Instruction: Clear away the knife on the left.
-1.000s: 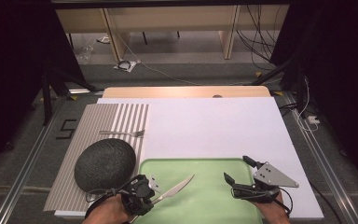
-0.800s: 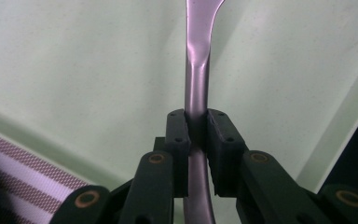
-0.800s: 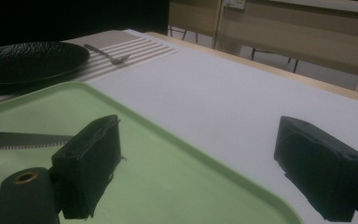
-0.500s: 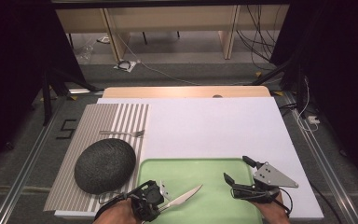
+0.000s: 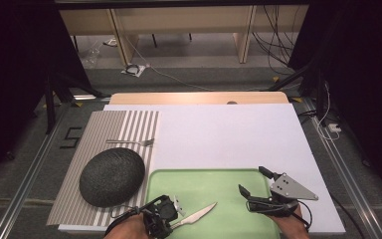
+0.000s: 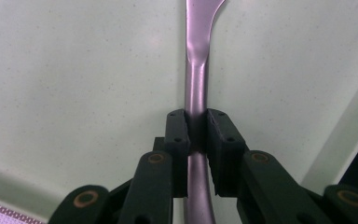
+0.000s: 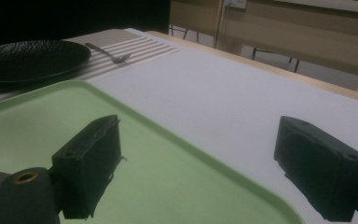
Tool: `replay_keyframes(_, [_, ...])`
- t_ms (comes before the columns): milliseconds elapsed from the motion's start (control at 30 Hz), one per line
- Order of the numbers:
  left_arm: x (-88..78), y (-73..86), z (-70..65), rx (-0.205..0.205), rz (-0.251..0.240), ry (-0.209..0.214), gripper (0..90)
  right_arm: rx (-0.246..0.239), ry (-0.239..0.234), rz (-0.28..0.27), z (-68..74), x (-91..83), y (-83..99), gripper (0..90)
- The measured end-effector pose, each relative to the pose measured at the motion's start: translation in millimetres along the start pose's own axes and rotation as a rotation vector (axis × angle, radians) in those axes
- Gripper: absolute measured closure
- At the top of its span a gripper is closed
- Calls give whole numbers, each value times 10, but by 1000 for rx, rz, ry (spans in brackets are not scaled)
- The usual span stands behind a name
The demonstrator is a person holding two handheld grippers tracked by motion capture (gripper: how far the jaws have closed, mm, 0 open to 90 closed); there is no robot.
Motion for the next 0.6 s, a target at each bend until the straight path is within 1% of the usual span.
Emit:
replay_keyframes(100, [-7, 0, 2, 11, 7, -8, 774, 1, 0, -2, -1, -2, -2, 156])
replay_keyframes(133, [-12, -19, -6, -1, -12, -7, 725, 0, 2, 0, -4, -3, -1, 156])
replay_keyframes(167, [-28, -24, -6, 0, -14, -9, 668, 0, 2, -2, -4, -3, -2, 156])
replay_keyframes(200, [-46, -40, -11, -1, -28, -15, 617, 1, 2, -2, -3, -4, -3, 156])
replay_keyframes(267, [-91, -86, -10, -8, -70, -22, 542, 0, 1, -2, -2, -3, -3, 156])
replay_keyframes(333, [-109, -100, 3, -13, -82, -30, 488, 1, 1, -2, -2, -3, -4, 155])
replay_keyframes(367, [-112, -110, 16, -16, -93, -39, 477, 0, 1, -2, -2, -5, -4, 156])
replay_keyframes(433, [-115, -136, 31, -30, -118, -40, 479, -1, 2, -2, -3, -8, -4, 155])
replay_keyframes(467, [-115, -139, 35, -36, -120, -39, 485, 1, 3, -4, -5, -8, -5, 155])
replay_keyframes(533, [-112, -140, 44, -40, -122, -41, 519, -1, 2, 0, -7, -14, -4, 156])
replay_keyframes(600, [-113, -152, 51, -39, -134, -37, 557, -4, 3, -2, -10, -17, -7, 155])
Point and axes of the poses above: each handheld gripper's, and its own axes: x roughly forward along the jaws, y roughly out of its underside, z roughly to its left, the point moved 9 cm from there along x, roughly forward along the jaws, and after that the axes turned 1 degree about x, right-handed, at the moved point
